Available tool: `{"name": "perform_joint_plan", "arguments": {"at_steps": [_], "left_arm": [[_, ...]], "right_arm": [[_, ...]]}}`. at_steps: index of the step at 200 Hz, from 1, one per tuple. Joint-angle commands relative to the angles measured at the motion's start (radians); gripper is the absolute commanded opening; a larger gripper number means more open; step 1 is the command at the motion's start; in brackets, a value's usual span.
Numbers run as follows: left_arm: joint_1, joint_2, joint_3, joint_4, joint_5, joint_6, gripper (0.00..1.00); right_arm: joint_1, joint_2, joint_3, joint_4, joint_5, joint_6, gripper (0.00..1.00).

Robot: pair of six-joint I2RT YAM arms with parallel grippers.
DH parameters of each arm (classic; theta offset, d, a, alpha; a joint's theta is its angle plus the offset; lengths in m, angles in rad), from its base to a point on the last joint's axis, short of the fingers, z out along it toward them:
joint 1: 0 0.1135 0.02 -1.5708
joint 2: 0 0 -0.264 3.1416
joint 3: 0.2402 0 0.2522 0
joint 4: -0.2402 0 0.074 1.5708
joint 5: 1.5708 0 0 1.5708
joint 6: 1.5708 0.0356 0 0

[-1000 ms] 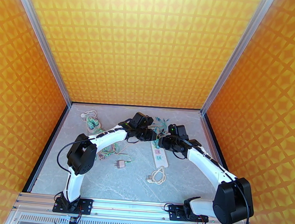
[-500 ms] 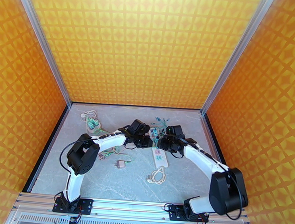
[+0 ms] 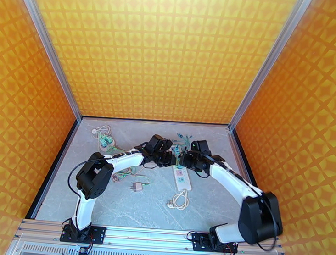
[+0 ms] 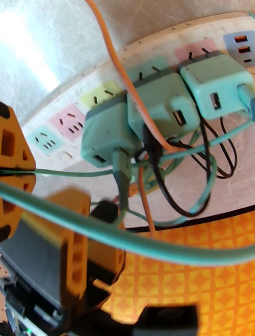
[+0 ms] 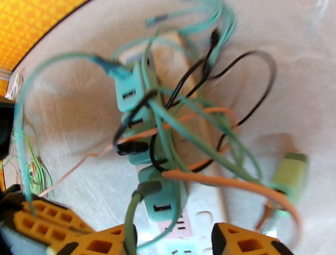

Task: Pull the plug off the socket

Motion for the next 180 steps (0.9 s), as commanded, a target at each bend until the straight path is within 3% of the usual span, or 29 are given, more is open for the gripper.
{"name": "perform_joint_plan", "arguments": {"at_steps": [1,45,93,134,180], "left_arm": [[-0.001,0.013,0.088,0.041,0.020,-0.054,0.11],[0.001,0.059,0.195,-0.002,0.026,-0.062,0.11],[0.001,0.106,0.255,-0.015,0.035,-0.082,0.11],[0.001,0.117,0.259,-0.016,0.036,-0.090,0.11],[0.010,0.109,0.272,-0.020,0.035,-0.096,0.12]], "right_arm": [[-0.002,-0.086,-0.033,-0.035,0.072,0.000,0.52],[-0.002,-0.198,-0.101,-0.025,-0.003,-0.031,0.46],[0.052,-0.216,-0.204,0.056,-0.072,-0.017,0.39],[0.097,-0.091,-0.196,0.151,-0.088,0.004,0.42],[0.094,0.072,-0.118,0.169,0.045,-0.015,0.42]]}}
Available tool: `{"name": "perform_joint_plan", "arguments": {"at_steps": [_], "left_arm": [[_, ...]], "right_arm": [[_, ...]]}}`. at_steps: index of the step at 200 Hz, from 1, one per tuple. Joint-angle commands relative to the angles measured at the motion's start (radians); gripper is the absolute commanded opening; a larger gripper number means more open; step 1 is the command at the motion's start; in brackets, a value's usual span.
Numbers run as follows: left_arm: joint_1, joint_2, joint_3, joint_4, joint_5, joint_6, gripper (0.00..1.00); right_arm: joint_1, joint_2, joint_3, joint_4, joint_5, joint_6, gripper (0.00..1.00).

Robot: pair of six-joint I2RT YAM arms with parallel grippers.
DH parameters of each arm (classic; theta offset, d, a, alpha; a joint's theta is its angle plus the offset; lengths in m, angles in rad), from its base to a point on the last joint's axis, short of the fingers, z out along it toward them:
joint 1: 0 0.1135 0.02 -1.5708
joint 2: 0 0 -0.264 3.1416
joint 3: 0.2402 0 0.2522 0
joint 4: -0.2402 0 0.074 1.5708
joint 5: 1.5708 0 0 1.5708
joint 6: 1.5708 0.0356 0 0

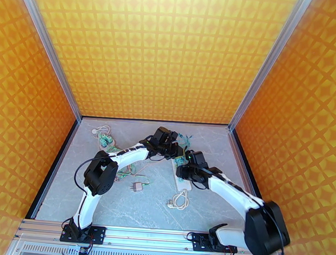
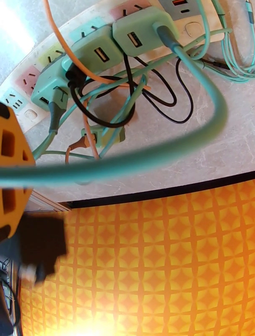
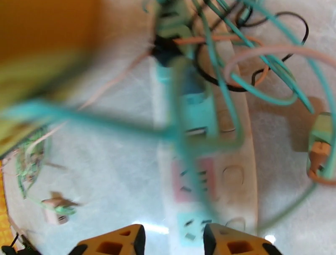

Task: Pull the plug off the socket

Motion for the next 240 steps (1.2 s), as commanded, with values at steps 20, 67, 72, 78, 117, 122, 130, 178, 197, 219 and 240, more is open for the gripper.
{"name": "perform_joint_plan", "arguments": {"at_steps": [20,67,72,78,117,122,130,178,197,219,240], "left_arm": [[0.011,-0.003,0.029,-0.019,0.014,-0.004,0.12],[0.017,-0.020,-0.006,-0.026,0.001,-0.003,0.15],[0.017,-0.020,-0.010,-0.029,-0.001,-0.001,0.15],[0.019,-0.023,-0.012,-0.031,-0.003,0.000,0.15],[0.028,-0.029,-0.025,-0.037,-0.008,0.004,0.23],[0.028,-0.030,-0.025,-0.039,-0.008,0.005,0.24],[0.029,-0.032,-0.028,-0.042,-0.009,0.007,0.26],[0.052,-0.115,-0.100,-0.094,-0.041,0.063,0.59],[0.052,-0.178,-0.174,-0.105,-0.058,0.091,0.65],[0.083,-0.253,-0.280,-0.125,-0.089,0.130,0.64],[0.084,-0.305,-0.371,-0.101,-0.094,0.139,0.55]], "right_arm": [[-0.004,0.114,0.112,0.042,0.091,-0.024,0.42],[-0.018,0.204,0.190,0.047,0.097,-0.073,0.43],[-0.017,0.211,0.196,0.044,0.103,-0.080,0.43],[-0.017,0.218,0.203,0.041,0.114,-0.089,0.43],[-0.019,0.254,0.239,0.038,0.146,-0.149,0.42],[-0.018,0.261,0.244,0.035,0.150,-0.153,0.41],[-0.019,0.270,0.253,0.029,0.158,-0.156,0.37],[-0.019,0.279,0.260,0.013,0.148,-0.155,0.22],[-0.019,0.281,0.267,-0.001,0.127,-0.143,0.21],[-0.019,0.288,0.272,-0.003,0.079,-0.112,0.21],[-0.016,0.294,0.272,-0.004,0.055,-0.084,0.20]]}}
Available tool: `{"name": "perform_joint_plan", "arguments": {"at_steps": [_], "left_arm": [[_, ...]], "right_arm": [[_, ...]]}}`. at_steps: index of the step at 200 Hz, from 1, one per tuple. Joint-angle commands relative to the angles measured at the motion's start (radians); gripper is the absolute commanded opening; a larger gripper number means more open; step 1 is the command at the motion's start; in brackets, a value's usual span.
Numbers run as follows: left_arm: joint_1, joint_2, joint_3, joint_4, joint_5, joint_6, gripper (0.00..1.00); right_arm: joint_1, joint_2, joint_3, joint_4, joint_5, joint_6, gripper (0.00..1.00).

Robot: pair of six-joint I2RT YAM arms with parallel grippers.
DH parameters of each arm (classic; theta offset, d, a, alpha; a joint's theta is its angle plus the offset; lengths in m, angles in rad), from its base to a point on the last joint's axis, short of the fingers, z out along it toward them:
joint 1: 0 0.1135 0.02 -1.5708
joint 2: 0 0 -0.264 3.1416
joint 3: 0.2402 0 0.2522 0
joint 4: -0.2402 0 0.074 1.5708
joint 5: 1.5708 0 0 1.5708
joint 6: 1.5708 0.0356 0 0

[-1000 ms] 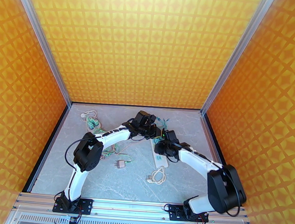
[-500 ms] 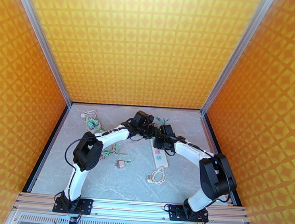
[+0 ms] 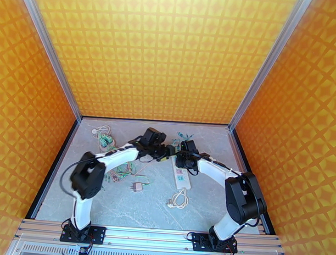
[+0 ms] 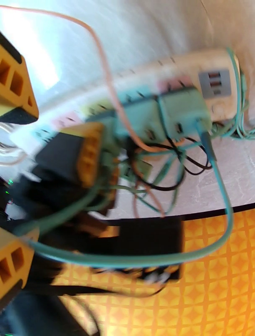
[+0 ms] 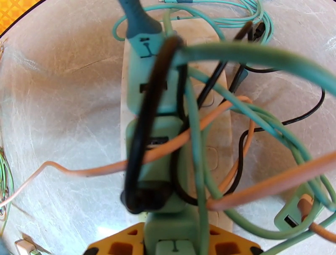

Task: Pull the plug off the socket

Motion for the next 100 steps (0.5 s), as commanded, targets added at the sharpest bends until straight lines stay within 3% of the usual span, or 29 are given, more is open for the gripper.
{"name": "perform_joint_plan", "arguments": {"at_steps": [1,45,100], "left_arm": [[0.008,-0.066,-0.090,-0.010,-0.029,0.050,0.54],[-0.011,-0.054,-0.185,0.036,-0.016,0.039,0.42],[-0.011,0.089,-0.114,0.122,-0.004,-0.017,0.41]], "right_arm": [[-0.003,0.020,0.025,-0.008,-0.049,0.045,0.20],[0.016,0.018,0.036,-0.016,-0.058,0.057,0.21],[0.052,0.016,0.045,-0.020,-0.063,0.078,0.21]]}}
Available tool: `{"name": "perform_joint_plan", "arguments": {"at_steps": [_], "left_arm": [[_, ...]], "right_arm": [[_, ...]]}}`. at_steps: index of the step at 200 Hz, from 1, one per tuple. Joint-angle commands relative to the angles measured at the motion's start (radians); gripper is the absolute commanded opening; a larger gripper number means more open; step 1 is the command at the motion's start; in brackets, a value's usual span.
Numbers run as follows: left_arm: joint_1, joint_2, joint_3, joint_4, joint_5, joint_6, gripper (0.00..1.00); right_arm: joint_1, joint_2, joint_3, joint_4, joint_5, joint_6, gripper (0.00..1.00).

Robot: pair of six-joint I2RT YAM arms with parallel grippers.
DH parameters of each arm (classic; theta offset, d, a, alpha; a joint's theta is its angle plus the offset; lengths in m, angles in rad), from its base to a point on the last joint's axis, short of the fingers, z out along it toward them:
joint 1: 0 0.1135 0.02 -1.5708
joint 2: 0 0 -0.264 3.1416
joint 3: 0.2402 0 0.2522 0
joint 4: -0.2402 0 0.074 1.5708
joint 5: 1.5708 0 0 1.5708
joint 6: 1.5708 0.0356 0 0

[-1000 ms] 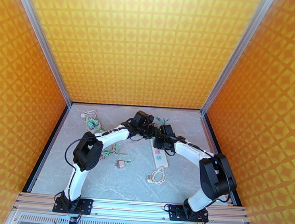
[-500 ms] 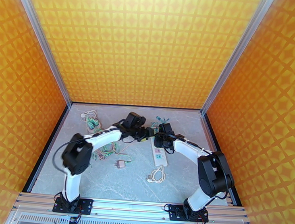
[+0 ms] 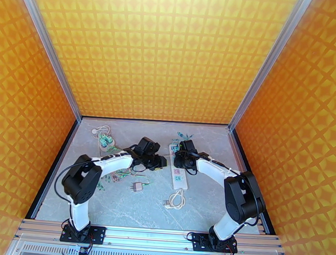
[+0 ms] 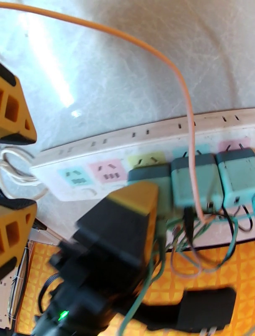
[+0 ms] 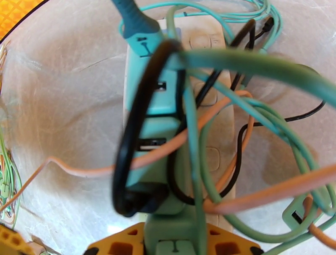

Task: Pull the plug off the socket

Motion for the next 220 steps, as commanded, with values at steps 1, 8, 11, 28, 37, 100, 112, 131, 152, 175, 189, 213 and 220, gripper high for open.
{"name": "perform_joint_plan", "arguments": {"at_steps": [1,8,11,28,37,100,112,131,152,175,189,213,220], "left_arm": [[-0.004,0.070,0.059,0.061,0.004,-0.034,0.41],[-0.004,0.092,0.075,0.070,0.006,-0.048,0.41],[-0.004,0.102,0.083,0.072,0.007,-0.052,0.41],[-0.004,0.144,0.116,0.082,0.006,-0.075,0.41],[-0.004,0.162,0.133,0.089,0.006,-0.081,0.41],[-0.004,0.253,0.240,0.038,0.006,-0.068,0.37],[-0.004,0.261,0.240,0.026,0.006,-0.065,0.36],[-0.004,0.275,0.233,0.006,0.004,-0.066,0.33],[-0.004,0.289,0.220,0.002,0.002,-0.071,0.31],[-0.003,0.303,0.214,-0.007,-0.003,-0.074,0.29],[-0.035,0.311,0.222,-0.048,-0.018,-0.070,0.25],[-0.035,0.320,0.240,-0.129,-0.047,-0.052,0.24],[-0.036,0.325,0.244,-0.158,-0.055,-0.044,0.24]], "right_arm": [[0.023,0.009,0.032,-0.008,-0.041,0.028,0.21],[0.026,0.008,0.032,-0.009,-0.040,0.032,0.21],[0.028,0.006,0.031,-0.010,-0.040,0.032,0.21],[0.035,0.000,0.023,-0.008,-0.040,0.037,0.21],[0.039,-0.003,0.018,-0.008,-0.040,0.039,0.21],[0.050,-0.016,0.004,-0.013,-0.039,0.041,0.21],[0.052,-0.014,0.007,-0.016,-0.039,0.037,0.21],[0.053,-0.012,0.012,-0.018,-0.039,0.034,0.21],[0.053,-0.004,0.017,-0.020,-0.042,0.032,0.21],[0.055,0.005,0.025,-0.021,-0.046,0.033,0.21],[0.057,0.007,0.032,-0.025,-0.044,0.032,0.21],[0.066,0.006,0.057,-0.048,-0.027,0.019,0.21],[0.070,0.008,0.067,-0.060,-0.020,0.014,0.21]]}}
